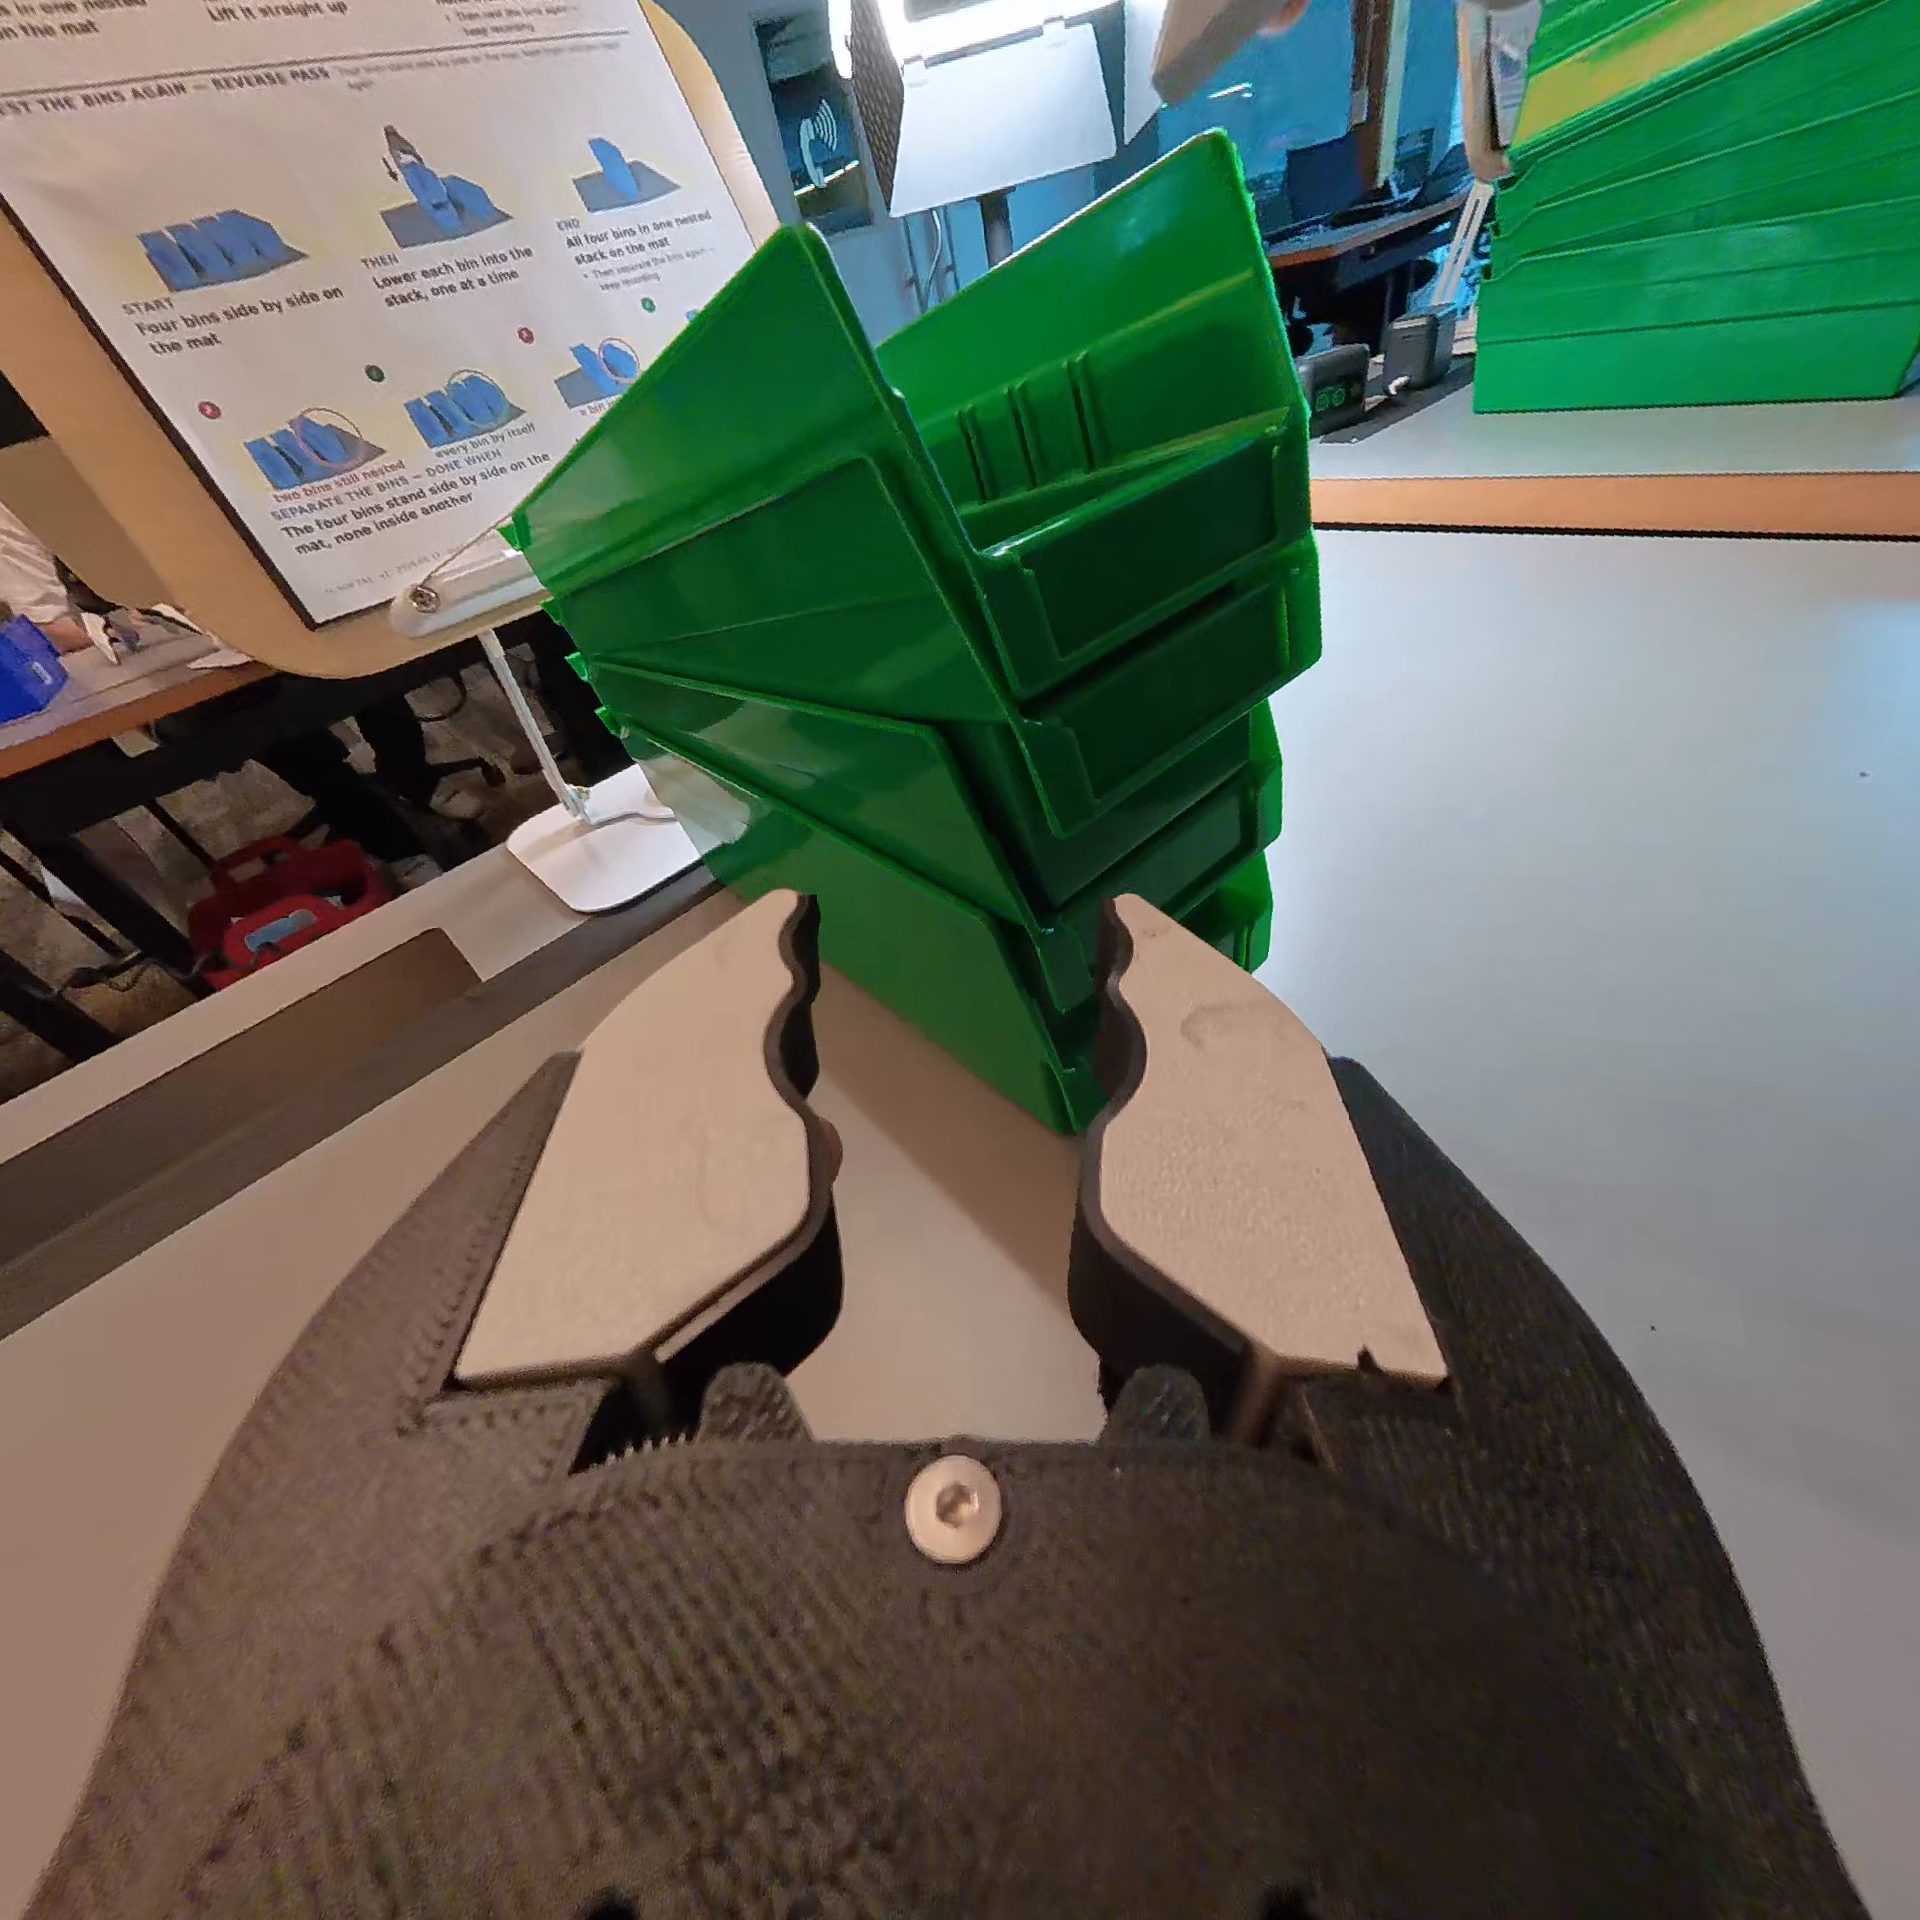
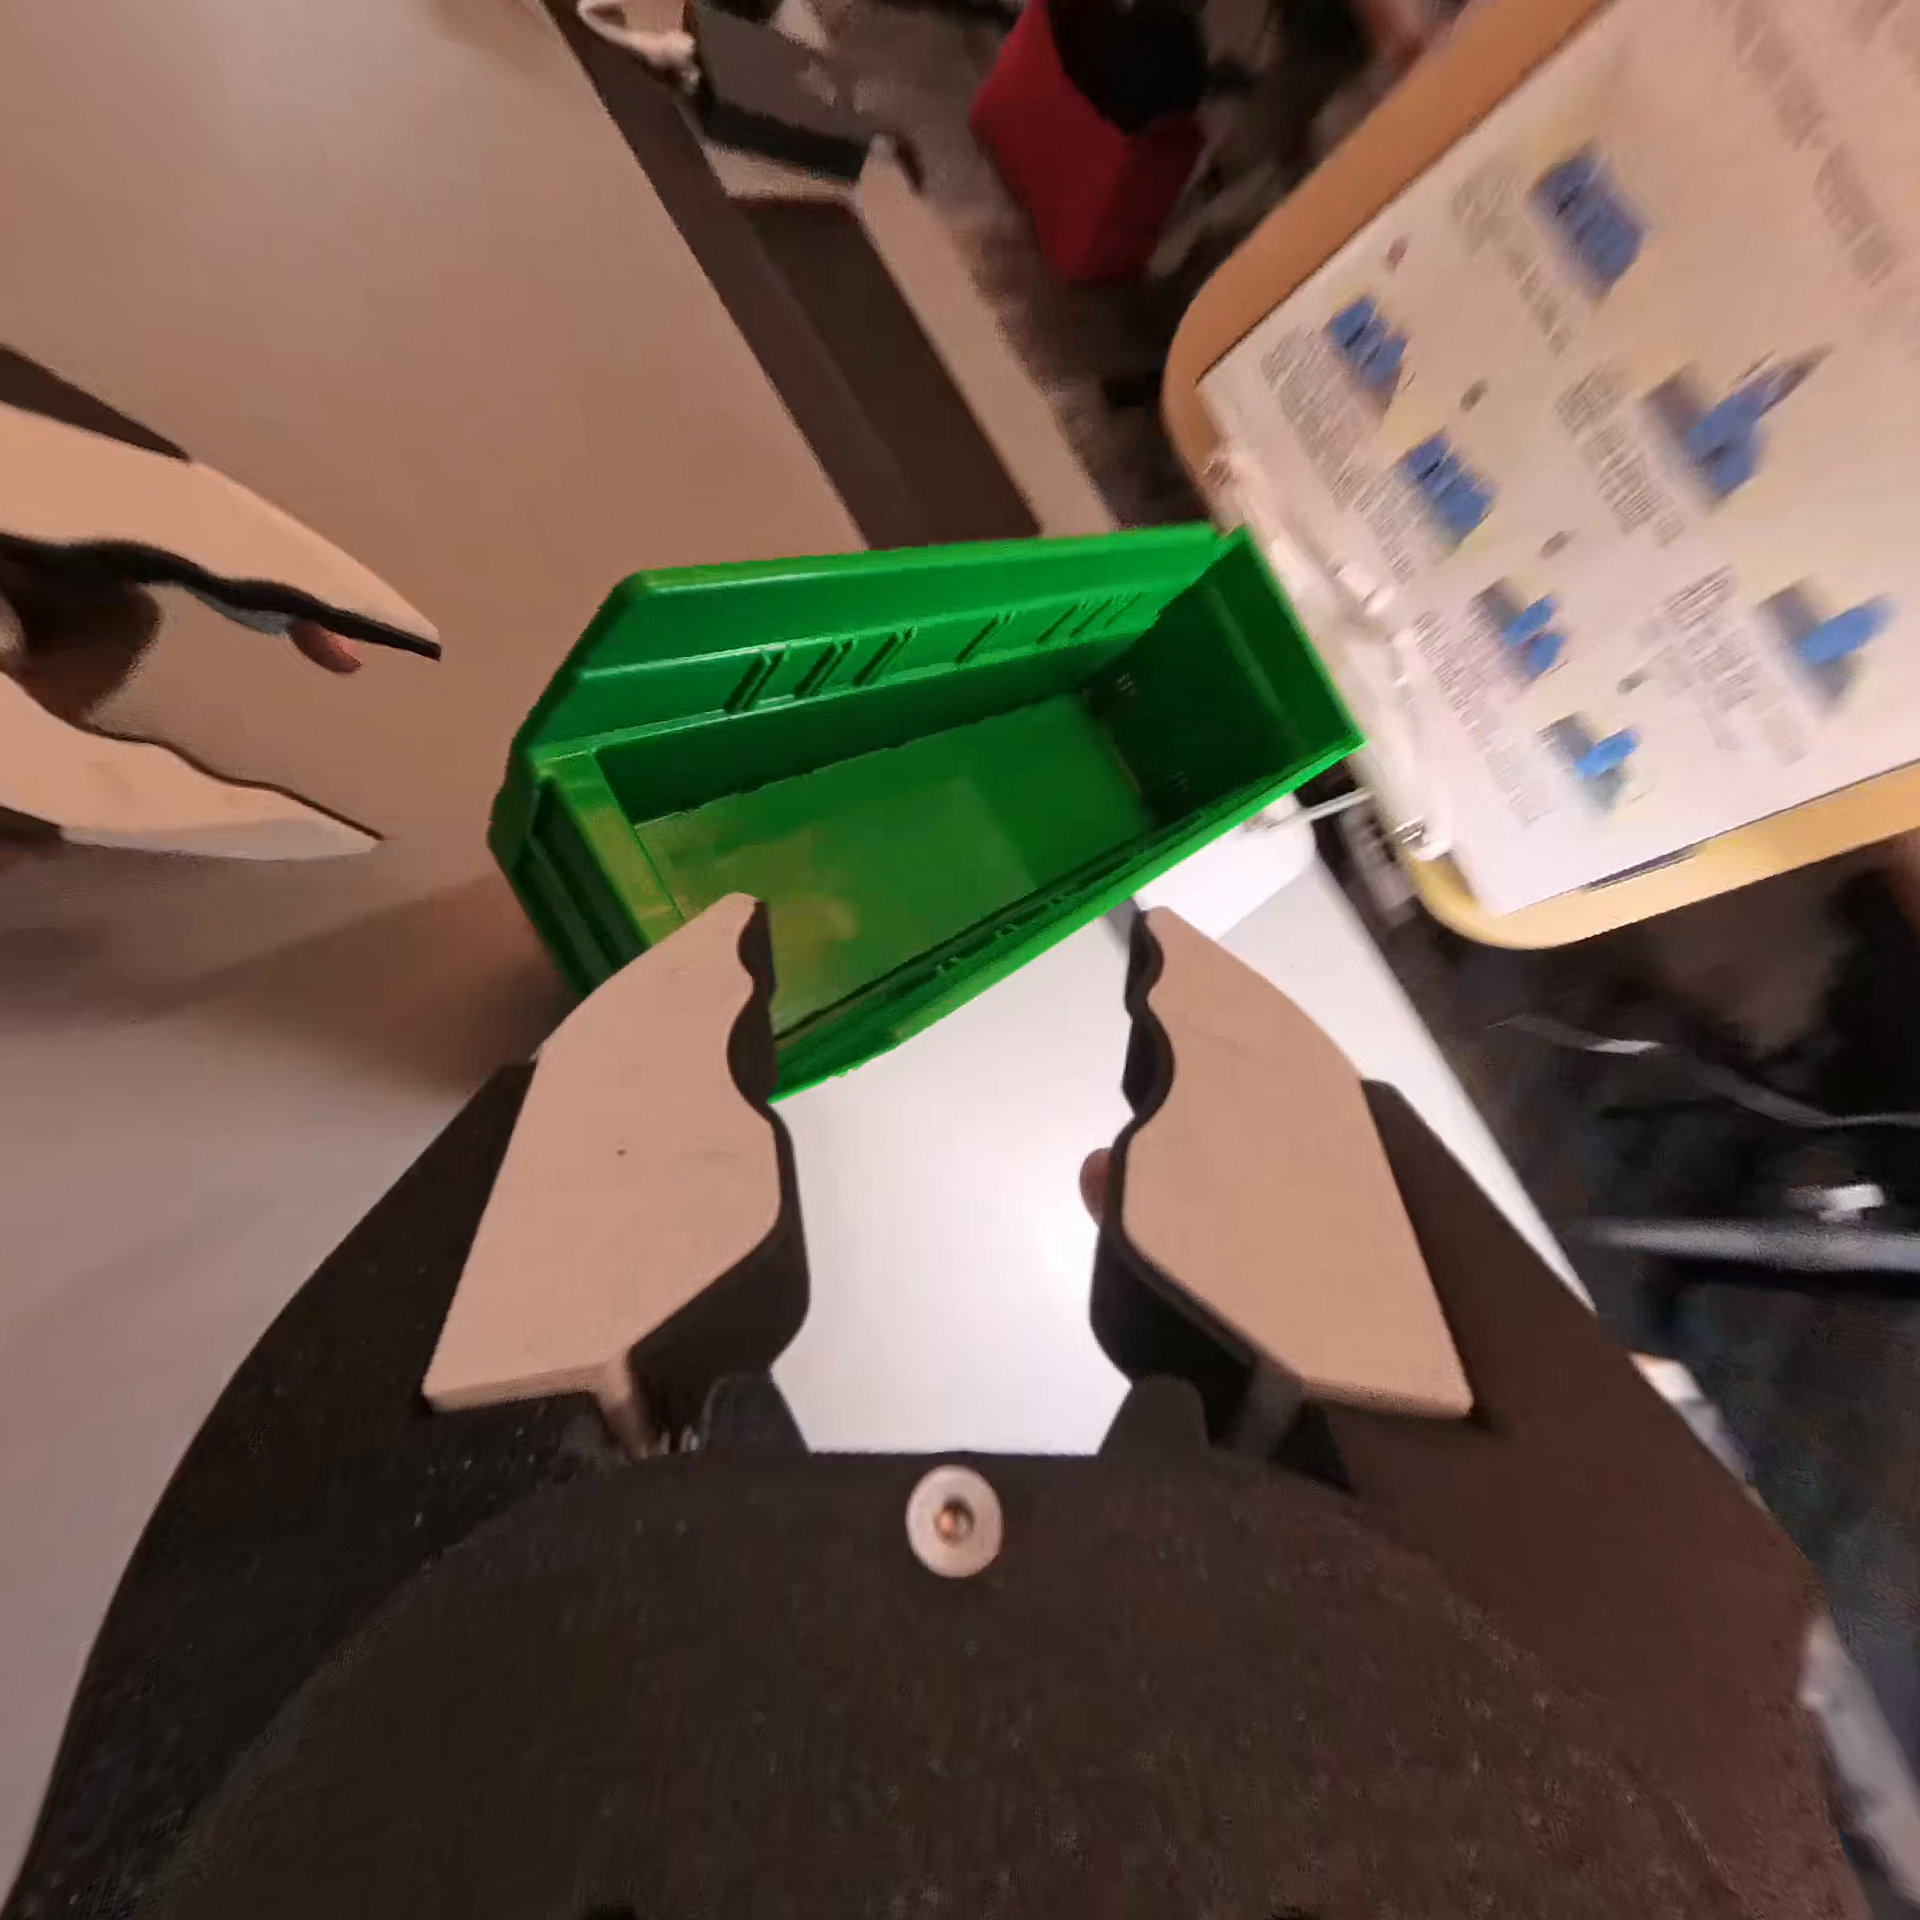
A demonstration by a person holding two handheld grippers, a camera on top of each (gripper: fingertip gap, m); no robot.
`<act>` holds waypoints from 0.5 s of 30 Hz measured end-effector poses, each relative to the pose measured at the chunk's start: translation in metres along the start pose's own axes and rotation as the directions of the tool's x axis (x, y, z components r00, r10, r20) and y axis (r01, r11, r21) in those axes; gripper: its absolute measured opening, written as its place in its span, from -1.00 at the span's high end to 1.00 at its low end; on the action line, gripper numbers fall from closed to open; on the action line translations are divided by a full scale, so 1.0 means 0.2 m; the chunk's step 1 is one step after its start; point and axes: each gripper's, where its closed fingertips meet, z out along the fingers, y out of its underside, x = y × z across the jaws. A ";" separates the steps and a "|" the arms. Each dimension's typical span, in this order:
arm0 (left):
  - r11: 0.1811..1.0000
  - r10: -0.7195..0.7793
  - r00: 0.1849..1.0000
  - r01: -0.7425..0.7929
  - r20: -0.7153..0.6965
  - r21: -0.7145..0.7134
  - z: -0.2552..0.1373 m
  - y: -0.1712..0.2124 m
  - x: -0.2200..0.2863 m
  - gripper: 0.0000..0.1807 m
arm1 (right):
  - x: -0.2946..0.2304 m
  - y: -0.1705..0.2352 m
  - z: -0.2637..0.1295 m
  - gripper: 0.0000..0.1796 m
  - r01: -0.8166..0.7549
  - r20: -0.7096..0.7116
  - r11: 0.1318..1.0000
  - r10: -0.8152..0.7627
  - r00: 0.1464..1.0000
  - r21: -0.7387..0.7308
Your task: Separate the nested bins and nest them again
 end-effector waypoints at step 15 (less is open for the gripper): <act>1.000 0.012 1.000 -0.013 -0.020 -0.012 -0.01 0.03 -0.01 0.48 | 0.17 0.10 0.17 0.42 -0.159 0.178 0.886 0.258 0.950 -0.436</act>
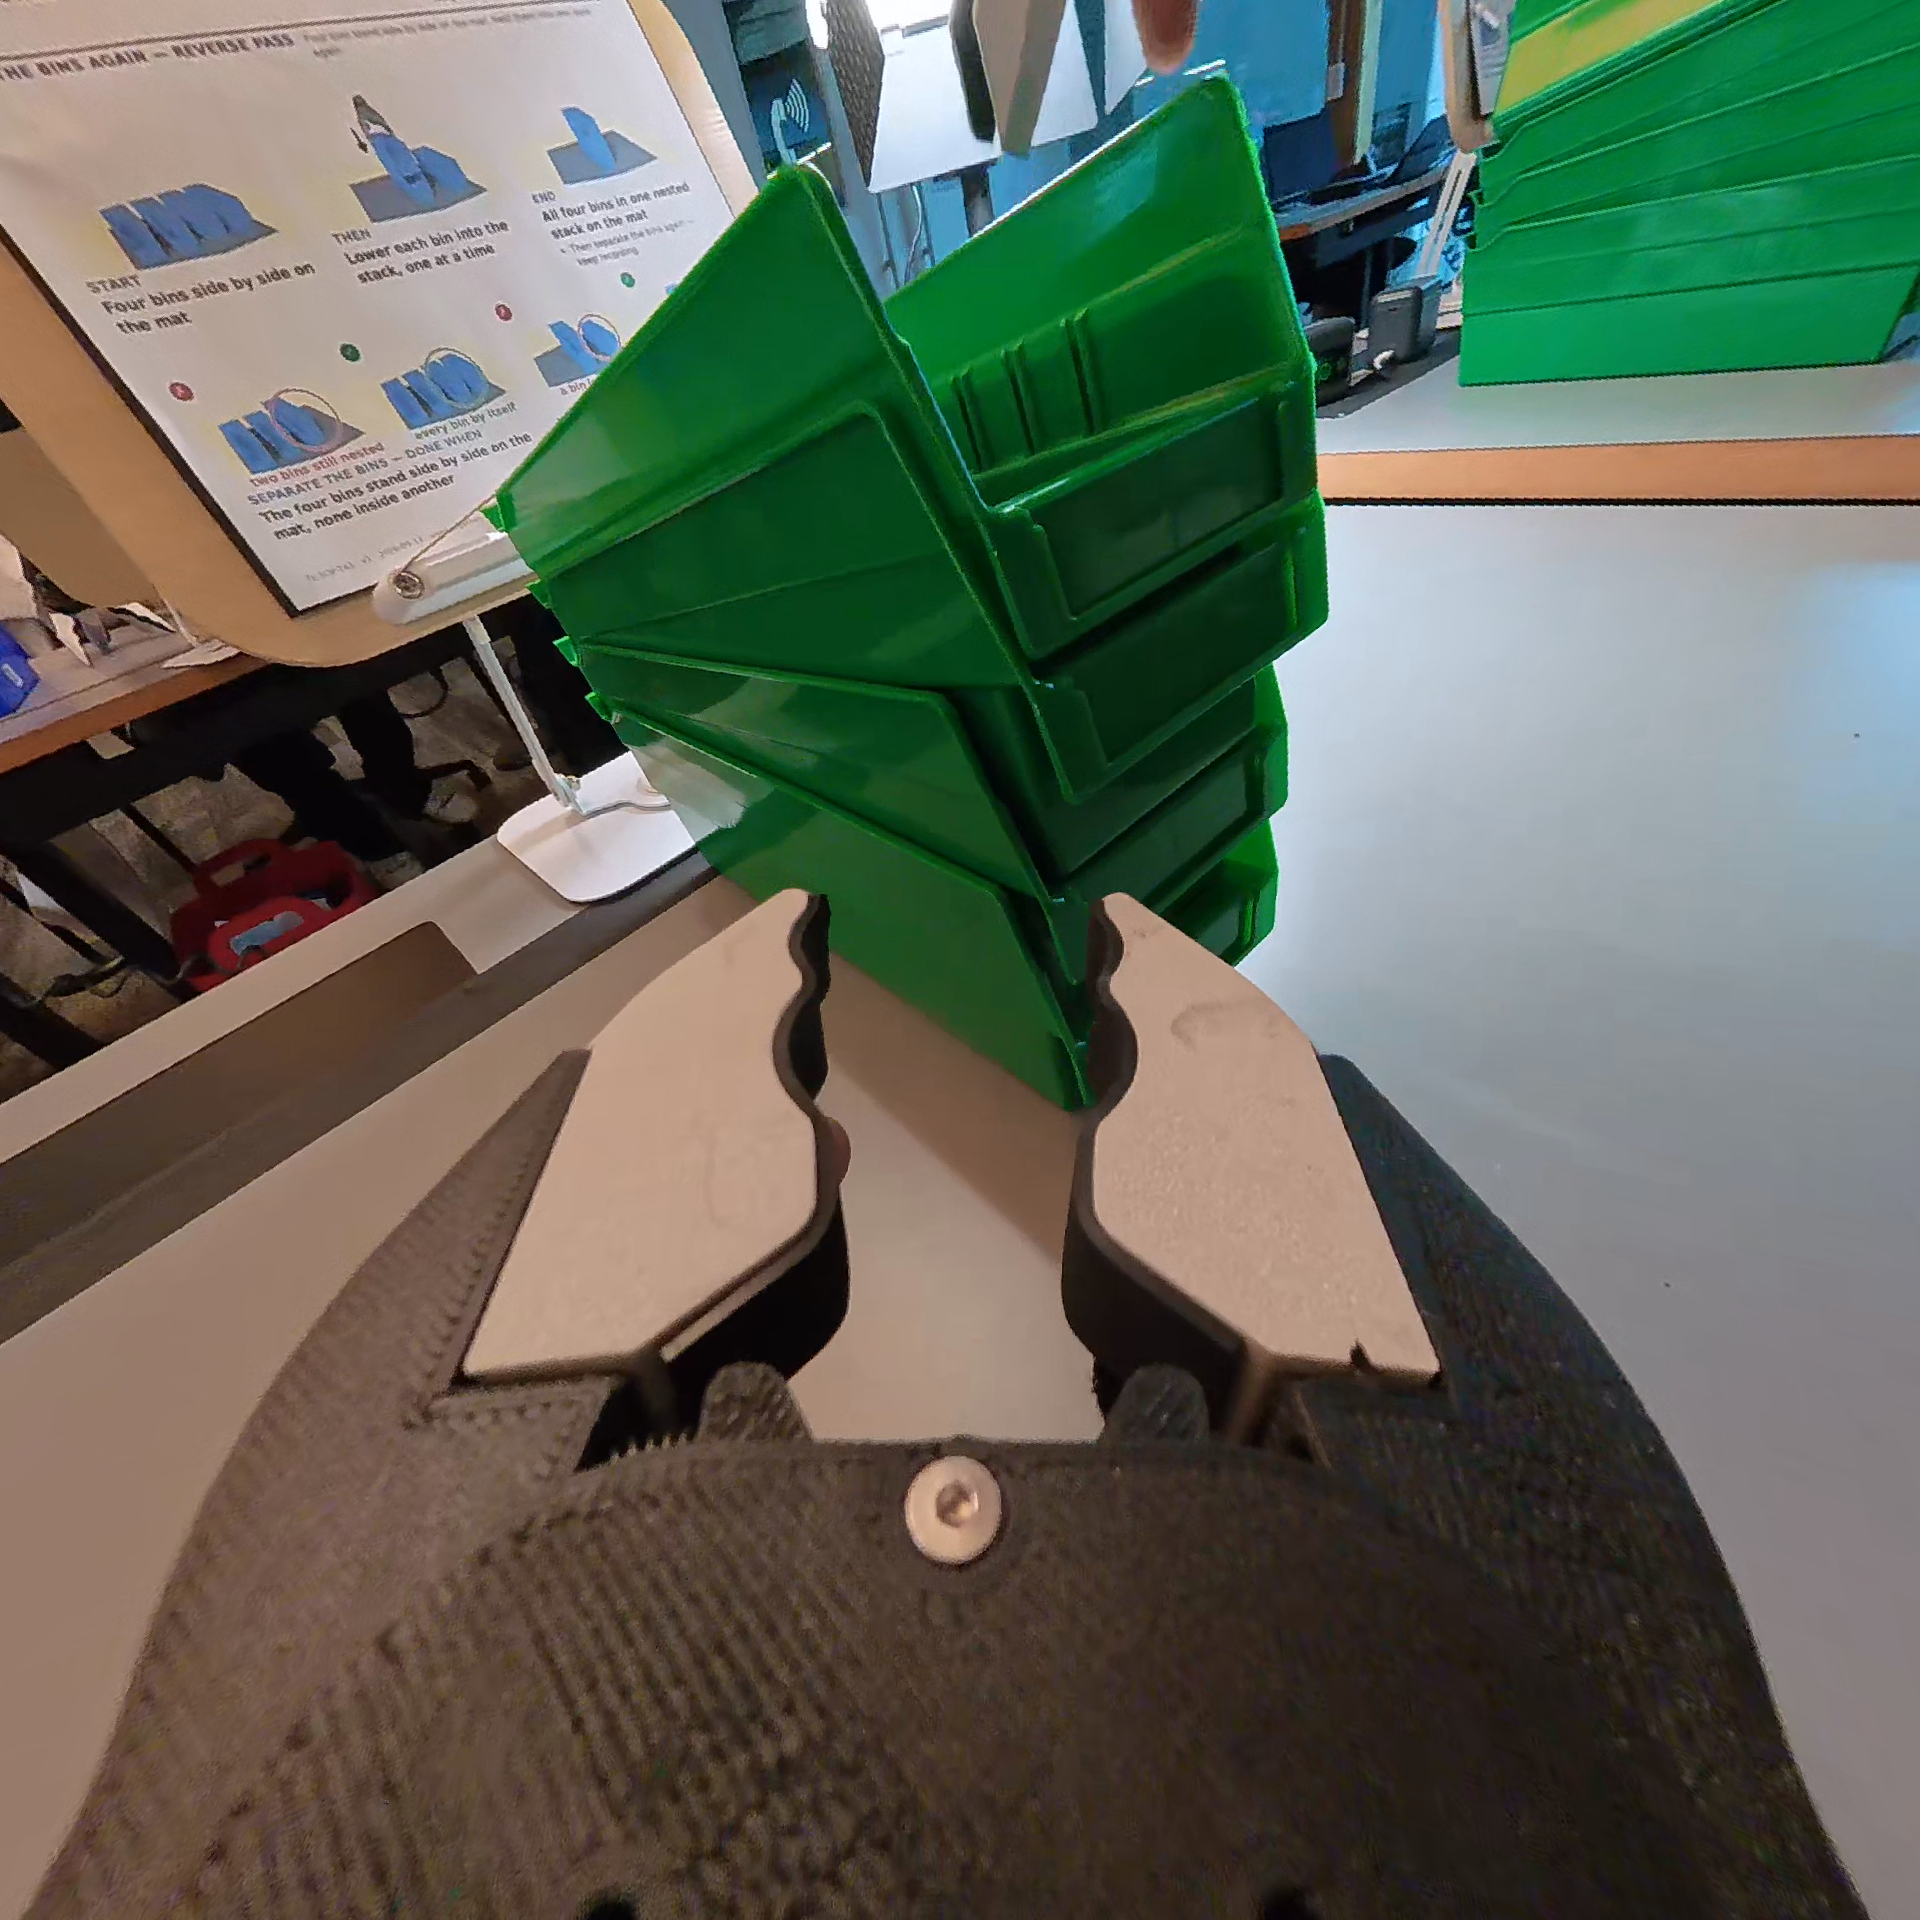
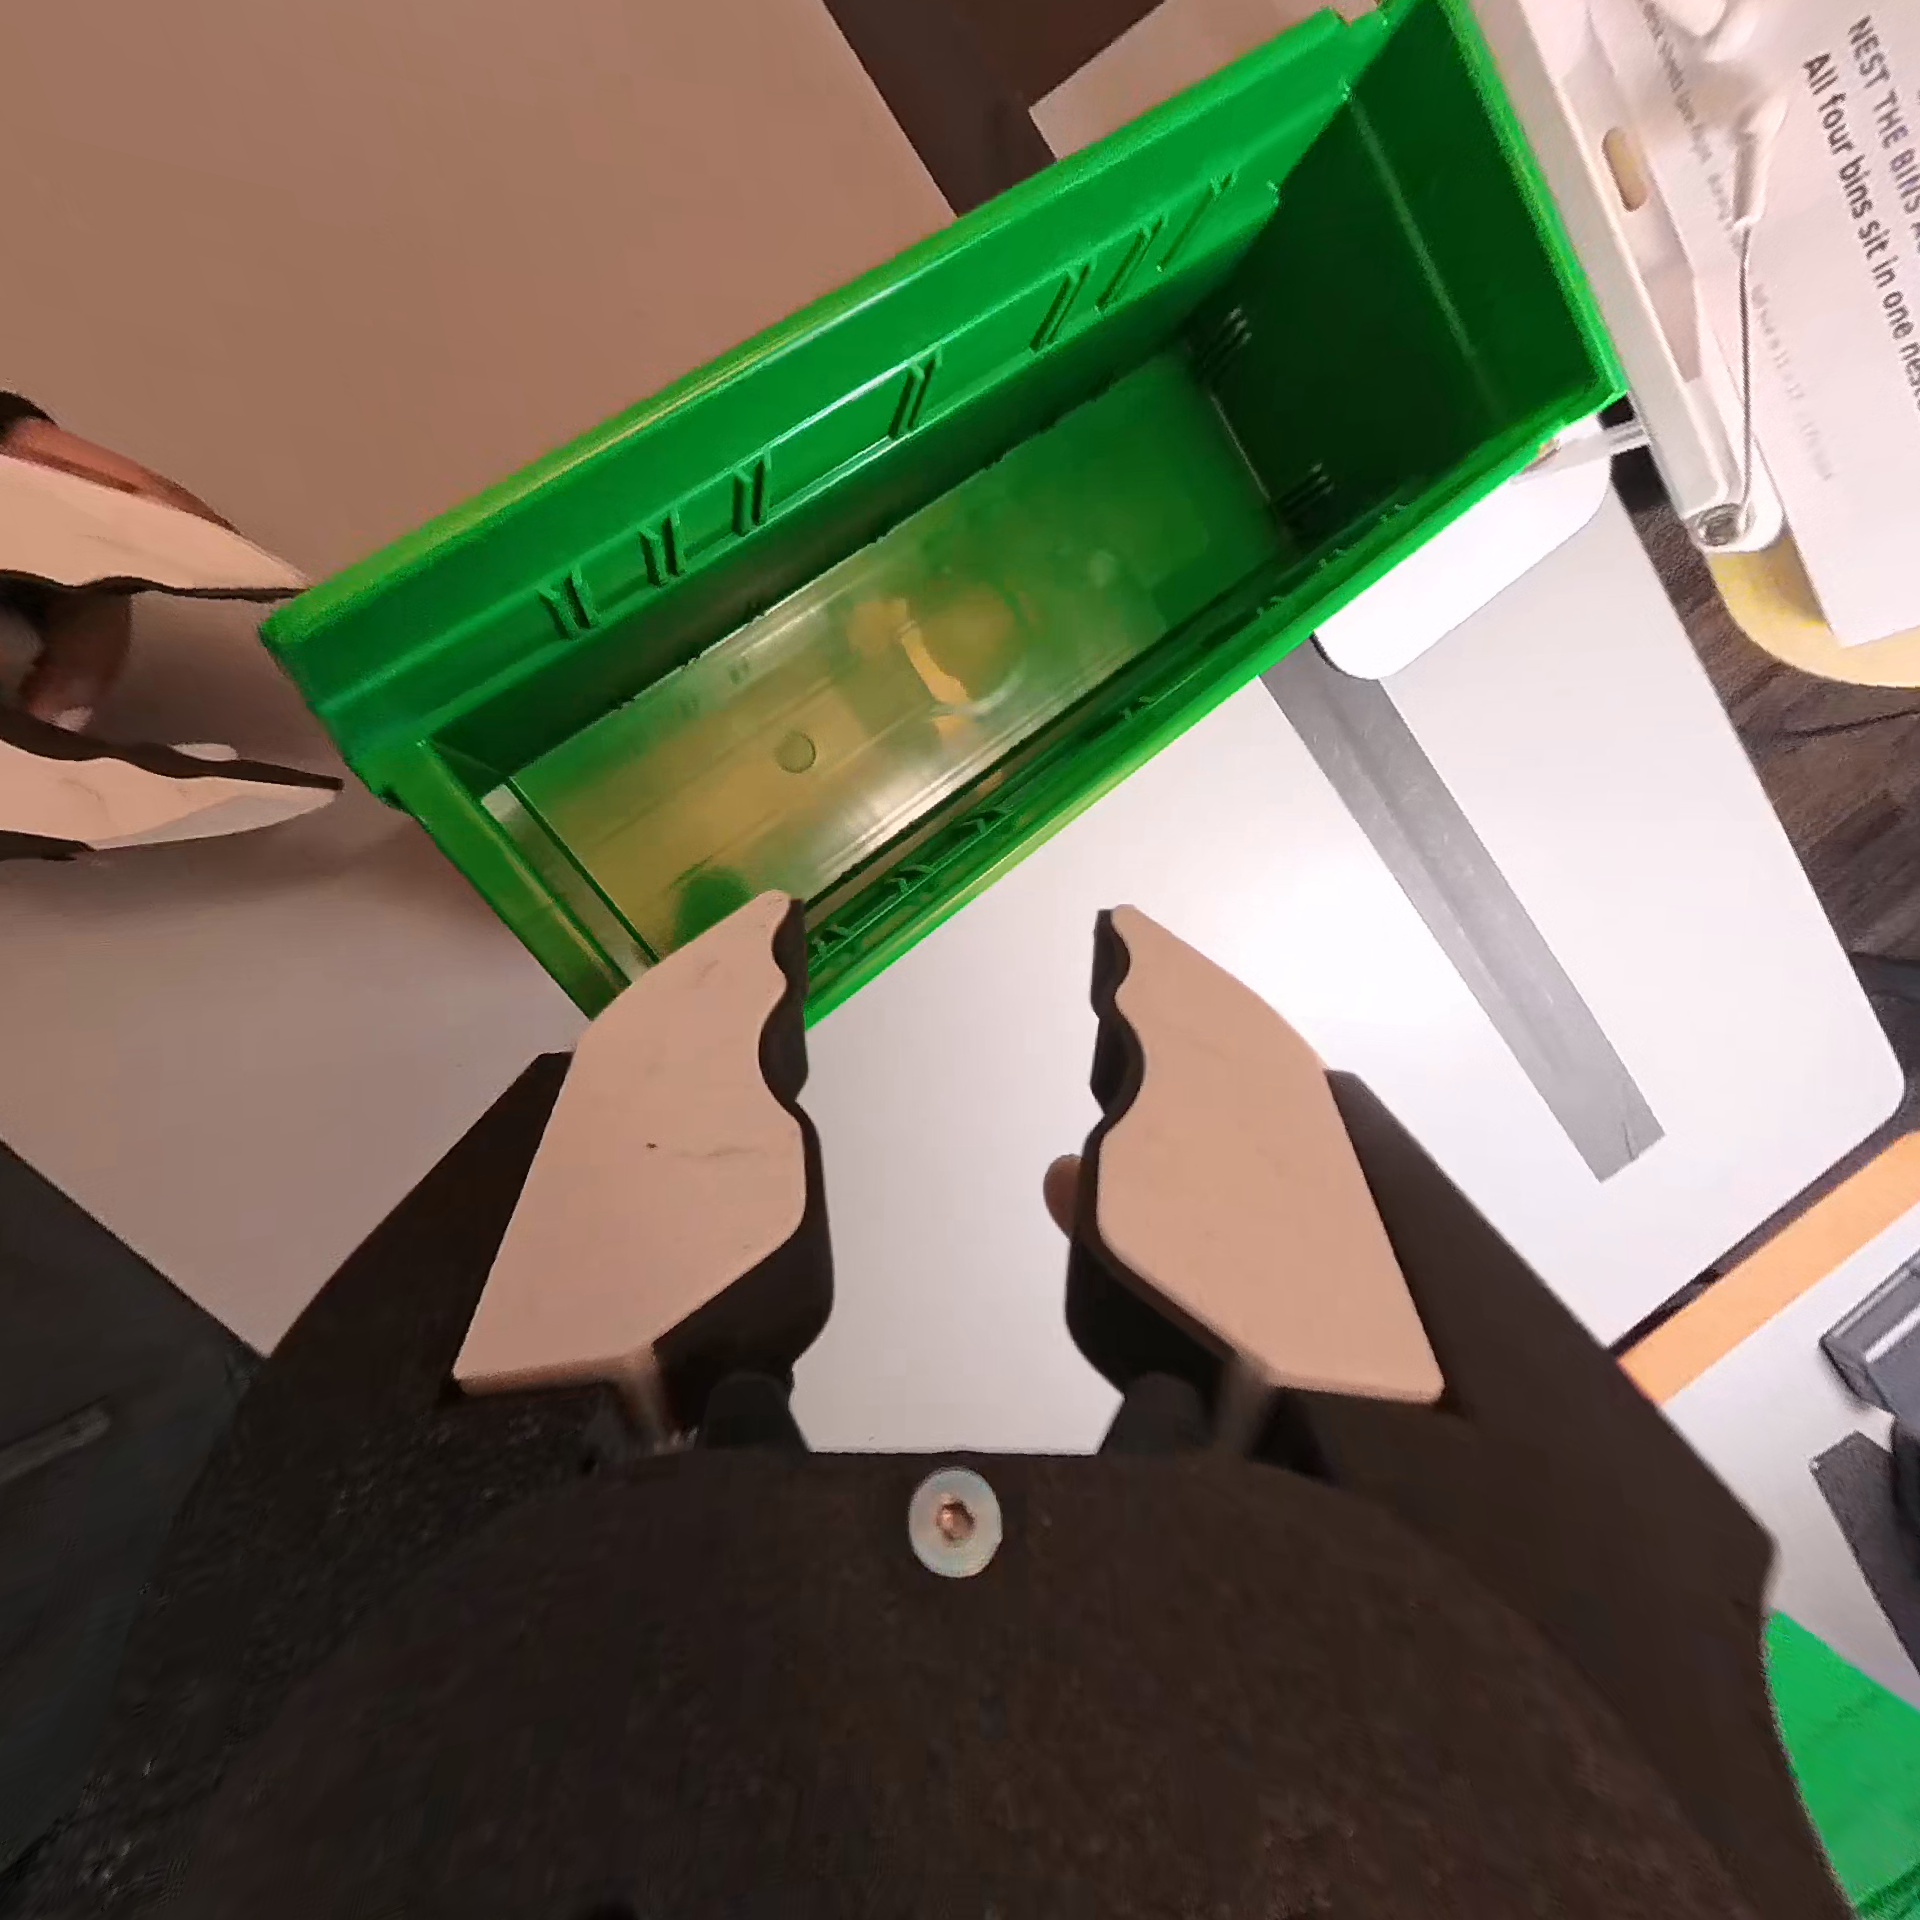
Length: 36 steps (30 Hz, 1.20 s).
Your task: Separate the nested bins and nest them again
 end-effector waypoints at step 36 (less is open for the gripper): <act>0.999 -0.002 1.000 0.002 -0.010 -0.038 0.02 0.05 0.01 0.51 | -0.16 -0.11 -0.06 0.71 0.442 -0.061 0.893 -0.438 0.897 0.081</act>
